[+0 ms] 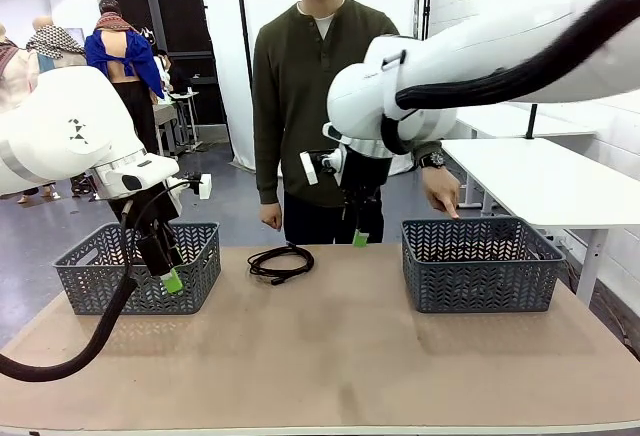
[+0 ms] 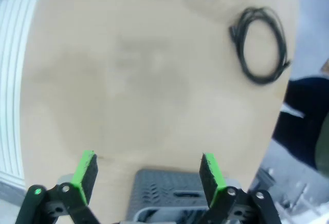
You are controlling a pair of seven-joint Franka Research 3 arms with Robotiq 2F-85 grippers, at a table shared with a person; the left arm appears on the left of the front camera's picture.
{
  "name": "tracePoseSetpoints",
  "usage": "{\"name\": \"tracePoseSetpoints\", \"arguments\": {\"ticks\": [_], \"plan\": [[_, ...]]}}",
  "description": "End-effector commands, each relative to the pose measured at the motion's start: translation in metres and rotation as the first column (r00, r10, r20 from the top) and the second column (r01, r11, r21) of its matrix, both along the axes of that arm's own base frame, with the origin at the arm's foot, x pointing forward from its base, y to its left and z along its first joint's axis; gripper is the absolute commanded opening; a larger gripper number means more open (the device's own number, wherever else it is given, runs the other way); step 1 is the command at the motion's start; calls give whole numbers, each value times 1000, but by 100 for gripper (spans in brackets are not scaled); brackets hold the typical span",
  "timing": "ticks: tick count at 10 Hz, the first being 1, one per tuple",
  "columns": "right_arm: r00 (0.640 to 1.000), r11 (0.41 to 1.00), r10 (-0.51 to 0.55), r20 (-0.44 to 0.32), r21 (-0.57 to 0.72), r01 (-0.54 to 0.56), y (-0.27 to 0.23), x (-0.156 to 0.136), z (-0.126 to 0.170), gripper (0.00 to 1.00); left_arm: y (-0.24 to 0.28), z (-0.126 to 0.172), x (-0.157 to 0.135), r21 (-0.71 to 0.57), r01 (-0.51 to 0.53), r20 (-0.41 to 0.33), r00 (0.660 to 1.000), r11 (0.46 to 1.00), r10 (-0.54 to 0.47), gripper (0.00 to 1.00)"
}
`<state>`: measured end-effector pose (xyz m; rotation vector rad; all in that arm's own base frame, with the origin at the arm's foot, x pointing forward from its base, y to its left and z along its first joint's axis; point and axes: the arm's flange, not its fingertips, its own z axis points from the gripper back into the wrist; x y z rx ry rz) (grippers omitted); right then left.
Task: Organize the cables according to human instructions.
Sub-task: Pick up a bundle of cables and place it in the basket indicated by the human.
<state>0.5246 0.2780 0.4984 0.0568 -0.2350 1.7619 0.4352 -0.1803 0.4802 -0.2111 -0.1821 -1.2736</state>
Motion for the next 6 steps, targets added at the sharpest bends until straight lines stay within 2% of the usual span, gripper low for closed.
{"name": "tracePoseSetpoints", "arguments": {"ticks": [1,2,3,6], "plan": [[980,979,198,31,-58,-196,15,33,3,100,0,1,0,-3,-5,9,1000,1000,5,100],[958,957,285,35,-71,-282,29,43,-3,100,0,1,0,-3,-5,9,1000,1000,5,100],[944,943,326,48,-85,-321,40,49,-9,100,0,1,0,-3,-5,9,1000,1000,5,100],[938,939,338,73,-103,-330,60,60,-27,100,0,1,0,-3,-5,9,1000,1000,5,100]]}}
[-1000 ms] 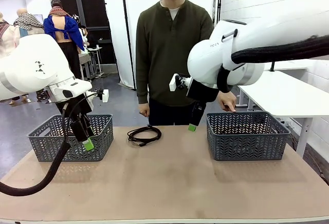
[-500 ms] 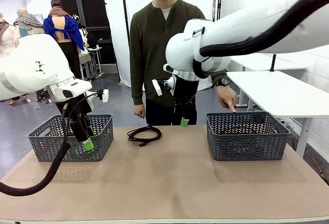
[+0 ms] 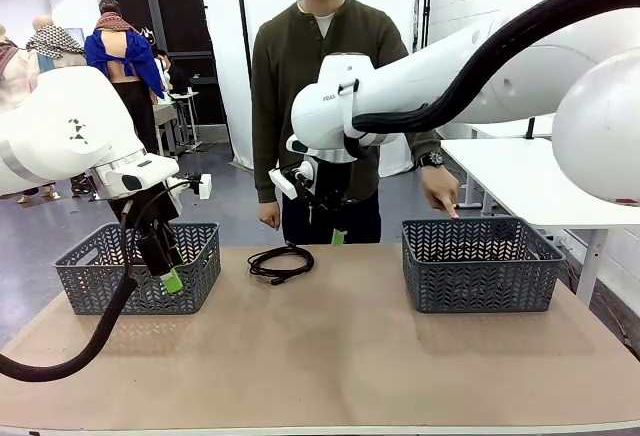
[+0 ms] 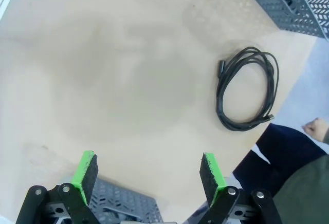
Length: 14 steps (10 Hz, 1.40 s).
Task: Organize the cables according to human instructions.
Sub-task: Pick up a bundle of cables and place it in the basket indicated by the human.
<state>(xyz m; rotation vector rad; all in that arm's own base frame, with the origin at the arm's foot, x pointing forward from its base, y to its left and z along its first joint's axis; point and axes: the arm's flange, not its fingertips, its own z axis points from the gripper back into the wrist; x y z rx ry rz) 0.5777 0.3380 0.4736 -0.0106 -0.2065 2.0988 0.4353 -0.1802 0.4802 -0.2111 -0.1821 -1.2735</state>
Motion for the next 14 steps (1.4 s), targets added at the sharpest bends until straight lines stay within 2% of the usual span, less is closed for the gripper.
{"name": "tracePoseSetpoints", "arguments": {"ticks": [1,2,9,11,14], "plan": [[999,1000,-9,31,-9,9,3,6,-5,100,0,1,0,-3,-5,9,1000,1000,5,100],[1000,1000,0,0,0,0,0,0,0,100,0,1,0,-3,-5,9,1000,1000,5,100],[1000,1000,2,1,4,-2,3,2,-1,100,0,1,0,-3,-5,9,1000,1000,5,100],[999,1000,9,49,6,-9,11,19,-12,100,0,1,0,-3,-5,9,1000,1000,5,100],[992,996,89,88,-12,-88,28,43,-38,100,0,1,0,-3,-5,9,1000,1000,5,100]]}}
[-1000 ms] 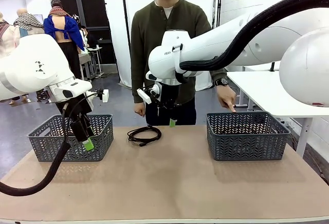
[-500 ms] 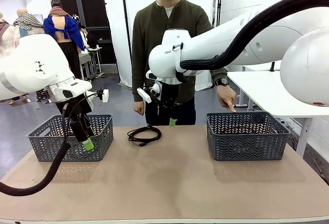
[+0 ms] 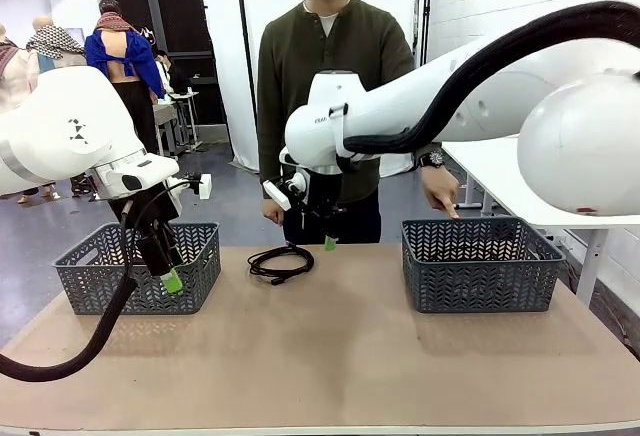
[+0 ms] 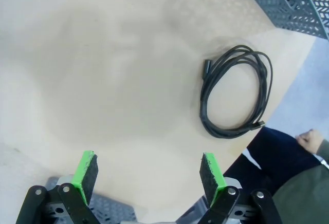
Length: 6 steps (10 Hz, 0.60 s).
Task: Organize the cables according to human instructions.
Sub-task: Pick up a bundle of cables and place it in the basket indicated by the human.
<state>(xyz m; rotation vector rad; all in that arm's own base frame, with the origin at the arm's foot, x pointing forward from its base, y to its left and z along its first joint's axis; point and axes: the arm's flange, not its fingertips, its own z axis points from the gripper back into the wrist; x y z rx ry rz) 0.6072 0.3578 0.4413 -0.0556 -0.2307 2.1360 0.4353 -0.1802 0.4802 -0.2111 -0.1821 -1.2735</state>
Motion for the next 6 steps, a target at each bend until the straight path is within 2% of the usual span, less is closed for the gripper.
{"name": "tracePoseSetpoints", "arguments": {"ticks": [1,6], "plan": [[996,998,65,63,-19,-64,12,22,-14,100,0,1,0,-3,-5,9,1000,1000,5,100],[991,989,133,14,-59,-132,42,54,-50,100,0,1,0,-3,-5,9,1000,1000,5,100]]}}
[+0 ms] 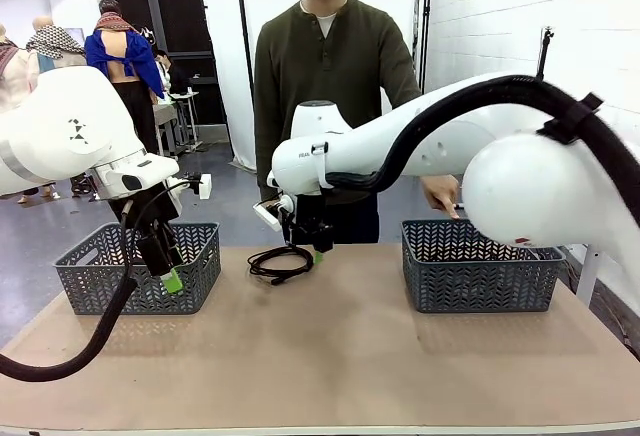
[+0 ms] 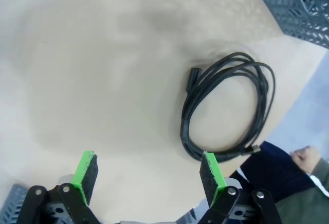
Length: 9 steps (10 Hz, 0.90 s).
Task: Organize the cables according to human instructions.
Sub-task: Pick up a bundle of cables and place it in the basket indicated by the human.
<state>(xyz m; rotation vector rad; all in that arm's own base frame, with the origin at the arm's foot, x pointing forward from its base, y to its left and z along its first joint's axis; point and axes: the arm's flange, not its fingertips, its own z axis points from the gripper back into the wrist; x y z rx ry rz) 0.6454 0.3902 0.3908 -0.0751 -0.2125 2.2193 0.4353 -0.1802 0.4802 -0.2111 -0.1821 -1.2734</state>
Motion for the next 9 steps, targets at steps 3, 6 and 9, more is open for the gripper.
{"name": "tracePoseSetpoints", "arguments": {"ticks": [3,6,9], "plan": [[999,995,53,-14,-79,-54,16,29,-23,100,0,1,0,-3,-4,9,1000,1000,5,100],[999,994,43,-27,-96,-45,17,39,-33,100,0,1,0,-3,-4,9,1000,1000,5,100],[999,998,21,-36,-62,-23,7,21,-39,100,0,1,0,-3,-4,9,1000,1000,5,100]]}}
